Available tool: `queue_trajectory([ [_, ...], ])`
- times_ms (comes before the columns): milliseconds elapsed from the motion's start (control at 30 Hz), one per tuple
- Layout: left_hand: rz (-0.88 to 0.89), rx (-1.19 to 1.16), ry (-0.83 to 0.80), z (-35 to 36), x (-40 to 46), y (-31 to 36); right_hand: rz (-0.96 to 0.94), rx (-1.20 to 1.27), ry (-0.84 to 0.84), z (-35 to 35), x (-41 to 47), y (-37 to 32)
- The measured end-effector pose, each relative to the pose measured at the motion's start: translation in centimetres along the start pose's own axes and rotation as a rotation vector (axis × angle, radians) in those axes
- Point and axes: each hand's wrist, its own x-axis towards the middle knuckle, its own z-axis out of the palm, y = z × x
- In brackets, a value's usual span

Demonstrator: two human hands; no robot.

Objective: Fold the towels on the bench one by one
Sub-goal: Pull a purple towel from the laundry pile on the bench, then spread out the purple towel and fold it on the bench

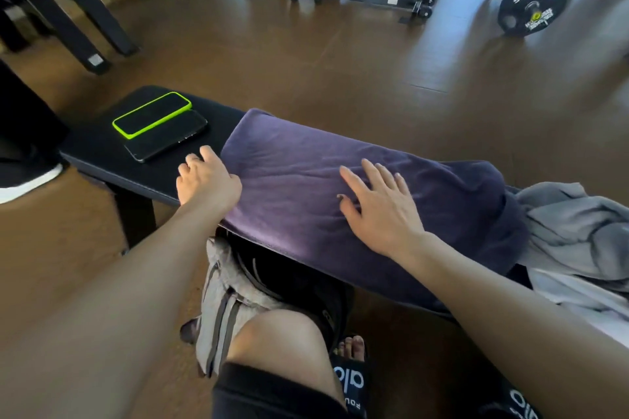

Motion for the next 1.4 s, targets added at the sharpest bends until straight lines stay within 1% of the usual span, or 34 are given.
queue_trajectory([
  [67, 0.007, -0.008, -0.034, -0.5, 0.2, 0.0, -0.045, 0.057, -0.063, 0.4, 0.5, -1.3],
  [133, 0.004, -0.027, -0.066, -1.0, 0.4, -0.3, -0.069, 0.034, -0.130, 1.4, 0.2, -1.8],
  [267, 0.019, -0.032, -0.066, -2.1, 0.8, -1.3, -0.072, -0.005, -0.150, 2.3, -0.7, -1.4],
  [367, -0.051, -0.075, -0.101, -2.6, 0.9, -2.3, -0.086, -0.020, -0.161, 2.0, -0.5, -1.7],
  [500, -0.191, -0.040, -0.037, -2.8, 1.1, -4.4, -0.120, -0.015, -0.164, 2.2, -1.2, -2.3],
  [567, -0.227, 0.020, -0.013, -3.1, 1.0, -5.4, -0.119, -0.012, -0.160, 2.3, -1.4, -2.2],
  [600, -0.213, 0.090, 0.004, -3.2, 0.8, -5.7, -0.119, -0.015, -0.160, 2.3, -1.4, -2.2],
  [633, -0.163, 0.181, 0.032, -3.2, 0.7, -5.7, -0.120, -0.020, -0.162, 2.3, -1.3, -2.2],
  [700, 0.026, 0.317, 0.111, -2.9, 0.3, -4.9, -0.131, -0.024, -0.163, 2.3, -1.1, -2.4],
  [733, 0.141, 0.322, 0.148, -2.5, 0.2, -4.1, -0.136, -0.023, -0.162, 2.3, -1.0, -2.5],
  [767, 0.249, 0.295, 0.150, -2.1, 0.2, -3.2, -0.139, -0.018, -0.158, 2.3, -0.9, -2.6],
  [800, 0.329, 0.253, 0.116, -1.6, 0.2, -2.0, -0.136, -0.012, -0.149, 2.3, -0.8, -2.6],
  [833, 0.370, 0.212, 0.060, -1.1, 0.2, -0.9, -0.130, -0.005, -0.136, 2.3, -0.6, -2.6],
  [933, 0.367, 0.166, -0.122, 0.7, 0.8, 1.5, -0.120, 0.003, -0.124, 2.1, -0.4, -2.2],
  [1033, 0.327, 0.189, -0.259, 2.2, 1.5, 1.9, -0.132, -0.007, -0.129, 2.1, -0.5, -2.0],
  [1067, 0.311, 0.196, -0.273, 2.3, 1.9, 1.9, -0.133, -0.005, -0.105, 2.1, -0.4, -1.9],
  [1100, 0.304, 0.202, -0.244, 2.2, 2.2, 1.9, -0.133, -0.003, -0.062, 2.0, -0.2, -1.9],
  [1200, 0.334, 0.178, -0.044, 1.5, 3.4, 2.8, -0.125, 0.001, 0.072, 1.4, 1.4, -1.7],
  [1233, 0.354, 0.161, -0.036, 1.4, 4.0, 3.4, -0.119, 0.008, 0.074, 1.2, 2.1, -1.5],
  [1300, 0.380, 0.164, -0.103, 1.5, 5.3, 4.8, -0.090, 0.022, 0.002, 1.2, 3.4, -1.1],
  [1400, 0.369, 0.223, -0.228, 2.7, 7.2, 6.1, -0.064, 0.008, -0.096, 1.9, 4.5, -0.6],
])
